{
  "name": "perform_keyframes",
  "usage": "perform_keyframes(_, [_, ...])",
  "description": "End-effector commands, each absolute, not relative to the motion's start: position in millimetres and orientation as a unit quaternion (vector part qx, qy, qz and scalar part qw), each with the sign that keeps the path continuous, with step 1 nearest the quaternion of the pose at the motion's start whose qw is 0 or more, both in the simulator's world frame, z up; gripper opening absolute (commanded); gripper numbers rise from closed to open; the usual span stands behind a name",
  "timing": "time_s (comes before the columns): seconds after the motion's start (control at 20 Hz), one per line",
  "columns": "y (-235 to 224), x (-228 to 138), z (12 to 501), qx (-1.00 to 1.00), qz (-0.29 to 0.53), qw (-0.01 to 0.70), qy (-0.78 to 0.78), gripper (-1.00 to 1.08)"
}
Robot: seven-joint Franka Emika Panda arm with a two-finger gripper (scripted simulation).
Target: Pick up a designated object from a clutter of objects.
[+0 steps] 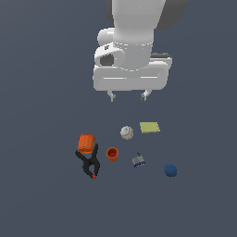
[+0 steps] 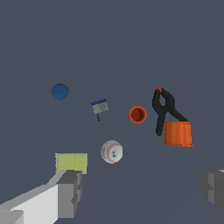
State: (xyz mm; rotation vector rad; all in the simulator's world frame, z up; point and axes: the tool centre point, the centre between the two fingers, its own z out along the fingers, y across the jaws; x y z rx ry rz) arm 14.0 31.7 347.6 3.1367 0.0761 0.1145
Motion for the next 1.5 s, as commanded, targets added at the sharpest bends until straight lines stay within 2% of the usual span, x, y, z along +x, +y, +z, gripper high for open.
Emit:
perform_keyframes(0.0, [31.7,14.0,347.6,0.999,0.036,0.001,0.024,1.0])
perform_keyframes(0.9, [10.1,20.8,337.8,0.999,0.032,-0.004,-0.001,1.0])
perform_keyframes(1.45, [-2.7,43.5,284.1,0.996,0.022,0.014,0.081,1.0])
